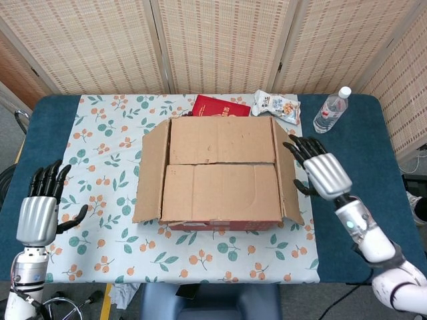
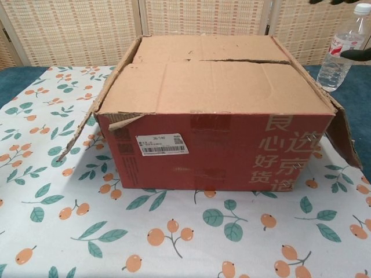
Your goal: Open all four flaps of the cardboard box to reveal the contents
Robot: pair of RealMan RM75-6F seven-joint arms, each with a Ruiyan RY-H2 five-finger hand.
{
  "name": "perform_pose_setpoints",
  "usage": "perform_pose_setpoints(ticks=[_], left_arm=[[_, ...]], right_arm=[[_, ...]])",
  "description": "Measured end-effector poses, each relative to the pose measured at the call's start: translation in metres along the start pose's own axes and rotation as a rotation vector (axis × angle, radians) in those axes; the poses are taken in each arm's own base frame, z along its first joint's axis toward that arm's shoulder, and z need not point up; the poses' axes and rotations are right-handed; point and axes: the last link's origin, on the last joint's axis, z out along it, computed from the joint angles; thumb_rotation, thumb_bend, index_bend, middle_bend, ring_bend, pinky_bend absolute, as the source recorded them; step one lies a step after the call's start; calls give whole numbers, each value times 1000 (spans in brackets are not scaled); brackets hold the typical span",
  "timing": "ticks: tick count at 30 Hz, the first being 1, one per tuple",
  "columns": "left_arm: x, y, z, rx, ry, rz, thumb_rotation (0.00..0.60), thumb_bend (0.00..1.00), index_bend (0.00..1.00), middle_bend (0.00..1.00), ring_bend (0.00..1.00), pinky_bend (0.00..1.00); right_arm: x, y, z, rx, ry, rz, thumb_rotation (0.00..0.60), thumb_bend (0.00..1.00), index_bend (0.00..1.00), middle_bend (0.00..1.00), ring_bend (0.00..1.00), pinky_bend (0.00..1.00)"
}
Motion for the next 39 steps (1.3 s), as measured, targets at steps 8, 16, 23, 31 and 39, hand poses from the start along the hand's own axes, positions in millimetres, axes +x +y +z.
perform_pose_setpoints(ticks=[8,16,23,31,39], left_arm=[[3,-19,6,6,-6,4,495,349,0,0,0,16],[4,-31,10,25,-9,4,496,349,0,0,0,15],[5,-37,13,35,-9,-3,496,349,0,0,0,15],[5,-42,17,45,-8,-4,495,349,0,0,0,15],[7,-50,22,57,-10,-17,497,349,0,0,0,15]], right_arm=[[-8,-41,64,47,-52,-29,600,422,0,0,0,0],[-20,-50,86,54,-65,-60,600,422,0,0,0,0],[-29,-51,95,49,-86,-78,600,421,0,0,0,0],[-29,-47,111,28,-65,-96,600,422,0,0,0,0],[-13,-49,121,32,3,-14,600,423,0,0,0,0]])
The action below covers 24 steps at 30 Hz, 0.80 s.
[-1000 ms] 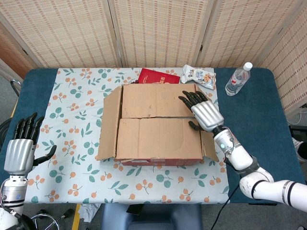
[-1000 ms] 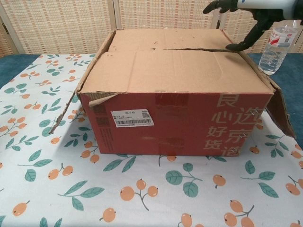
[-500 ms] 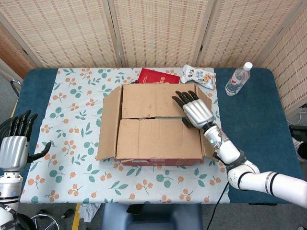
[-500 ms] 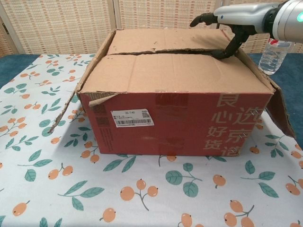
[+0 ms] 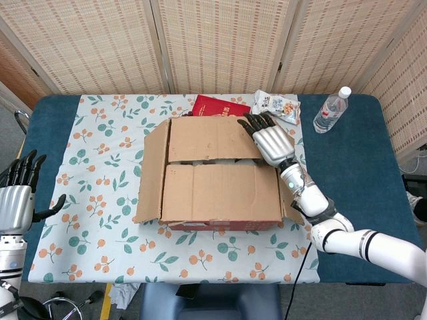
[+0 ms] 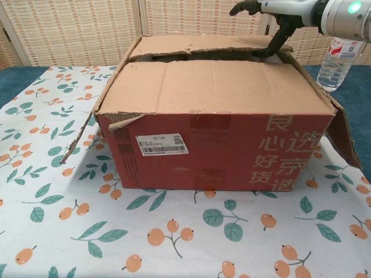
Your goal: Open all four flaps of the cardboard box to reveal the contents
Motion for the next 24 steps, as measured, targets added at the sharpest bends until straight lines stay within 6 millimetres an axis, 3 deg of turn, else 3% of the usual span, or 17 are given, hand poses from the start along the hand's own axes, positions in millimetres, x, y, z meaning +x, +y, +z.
perform_pose_setpoints(ticks=[8,16,24], left_arm=[[2,-10,8,19,-4,-15,496,349,0,0,0,15],[6,-14,19,23,-7,-25,498,350,0,0,0,15],[10,-31,35,60,-22,-28,496,350,0,0,0,15]], right_arm=[[33,4,10,7,91,82,600,422,0,0,0,0],[54,7,25,-7,149,110,600,422,0,0,0,0],[74,23,67,-78,181,101,600,422,0,0,0,0]])
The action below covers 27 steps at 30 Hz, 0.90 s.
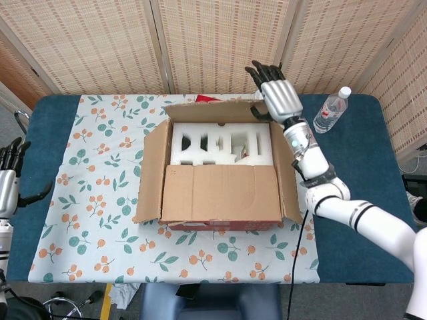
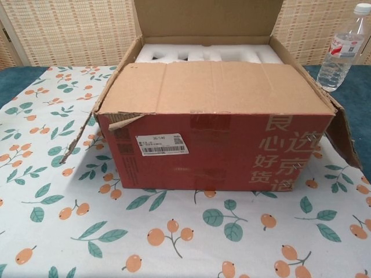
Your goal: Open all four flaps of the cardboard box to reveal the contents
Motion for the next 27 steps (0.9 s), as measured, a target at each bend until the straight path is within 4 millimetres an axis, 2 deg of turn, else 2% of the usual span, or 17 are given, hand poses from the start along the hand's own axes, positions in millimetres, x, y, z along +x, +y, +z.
perform_pose_setpoints(ticks=[8,14,22,27], left_arm=[[5,-14,15,36,-8,3,496,350,0,0,0,15],[4,-20,19,52,-12,13,498,350,0,0,0,15],[4,-16,17,54,-8,29,496,350,0,0,0,15],[4,-12,15,56,5,45,498,350,0,0,0,15]], right_arm=[[6,11,43,-83,20,11,600,422,0,0,0,0],[-2,13,58,-108,2,69,600,422,0,0,0,0],[-11,8,55,-62,-40,146,600,422,0,0,0,0],[-15,3,38,-9,-122,241,600,422,0,0,0,0]])
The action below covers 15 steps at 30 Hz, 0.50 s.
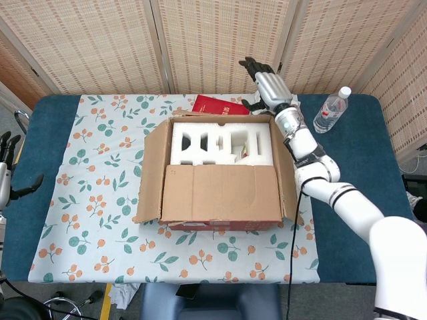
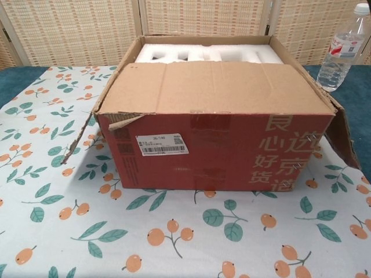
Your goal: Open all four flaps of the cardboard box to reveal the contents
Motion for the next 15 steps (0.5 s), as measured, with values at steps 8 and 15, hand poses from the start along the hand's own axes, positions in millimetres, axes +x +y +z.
perform_pose_setpoints(ticks=[8,15], left_arm=[[-5,18,-5,-19,-3,29,498,350,0,0,0,15],[-12,28,-6,-10,-9,44,496,350,0,0,0,15]], right_arm=[[-1,-6,-68,73,-182,167,600,421,0,0,0,0],[14,13,-114,46,-248,310,600,422,0,0,0,25]])
